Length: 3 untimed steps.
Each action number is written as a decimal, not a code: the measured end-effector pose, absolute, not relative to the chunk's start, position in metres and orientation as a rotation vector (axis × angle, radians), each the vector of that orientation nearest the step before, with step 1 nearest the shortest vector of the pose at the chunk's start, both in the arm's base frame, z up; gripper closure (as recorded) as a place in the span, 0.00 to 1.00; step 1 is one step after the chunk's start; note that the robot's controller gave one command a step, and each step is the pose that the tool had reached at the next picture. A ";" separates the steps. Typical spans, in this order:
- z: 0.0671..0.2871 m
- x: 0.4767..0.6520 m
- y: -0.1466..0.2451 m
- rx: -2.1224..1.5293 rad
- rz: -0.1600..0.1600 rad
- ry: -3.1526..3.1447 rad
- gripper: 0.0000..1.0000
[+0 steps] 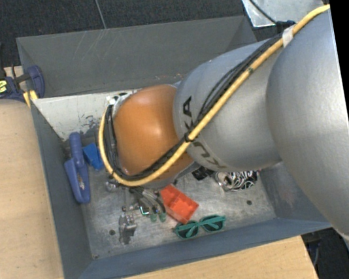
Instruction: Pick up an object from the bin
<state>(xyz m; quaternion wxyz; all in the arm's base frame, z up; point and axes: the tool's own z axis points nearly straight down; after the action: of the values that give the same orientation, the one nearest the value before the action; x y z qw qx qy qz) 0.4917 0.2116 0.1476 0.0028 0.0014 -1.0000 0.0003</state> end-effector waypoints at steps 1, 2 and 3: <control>0.151 0.494 0.211 0.000 -0.002 -3.143 0.00; 0.082 0.498 0.177 0.037 -0.003 -3.148 0.00; 0.071 0.496 0.142 -0.022 -0.022 -3.155 0.00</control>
Offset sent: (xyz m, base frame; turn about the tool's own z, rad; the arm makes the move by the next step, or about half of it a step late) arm 0.0055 -0.0403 -0.0776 -0.0214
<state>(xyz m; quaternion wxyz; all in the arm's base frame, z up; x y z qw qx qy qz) 0.4965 0.1421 0.0712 -0.0070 -0.0069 -0.9999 -0.0070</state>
